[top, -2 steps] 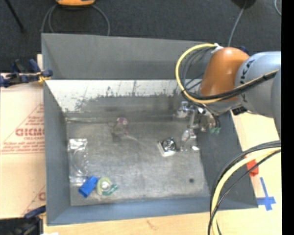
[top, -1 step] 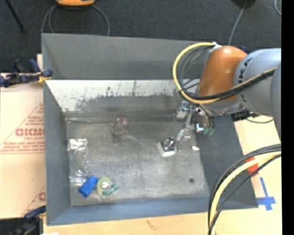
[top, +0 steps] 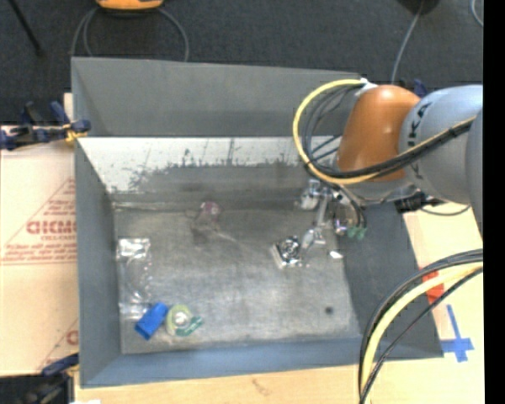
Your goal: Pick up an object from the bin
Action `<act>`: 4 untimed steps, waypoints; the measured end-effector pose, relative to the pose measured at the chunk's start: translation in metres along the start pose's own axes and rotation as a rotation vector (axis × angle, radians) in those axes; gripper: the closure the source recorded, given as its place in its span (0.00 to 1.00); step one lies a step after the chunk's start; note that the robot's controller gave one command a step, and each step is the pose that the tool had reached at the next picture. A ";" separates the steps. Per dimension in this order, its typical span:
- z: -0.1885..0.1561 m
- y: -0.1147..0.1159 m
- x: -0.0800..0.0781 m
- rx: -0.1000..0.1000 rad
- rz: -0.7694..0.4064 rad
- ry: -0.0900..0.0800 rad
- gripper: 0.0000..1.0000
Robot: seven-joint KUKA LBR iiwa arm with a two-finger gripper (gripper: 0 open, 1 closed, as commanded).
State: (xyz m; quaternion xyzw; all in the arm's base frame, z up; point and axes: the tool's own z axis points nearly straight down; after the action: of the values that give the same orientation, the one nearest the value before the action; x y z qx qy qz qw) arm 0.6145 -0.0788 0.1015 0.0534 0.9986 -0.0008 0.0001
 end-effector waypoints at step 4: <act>0.004 -0.003 0.002 0.001 0.054 -0.008 1.00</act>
Offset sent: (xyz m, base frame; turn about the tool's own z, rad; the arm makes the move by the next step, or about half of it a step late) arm -0.0118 0.0024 -0.0315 0.0654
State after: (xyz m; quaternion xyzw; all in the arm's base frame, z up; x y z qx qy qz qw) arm 0.6118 -0.0817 0.0978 0.0803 0.9968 -0.0016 0.0039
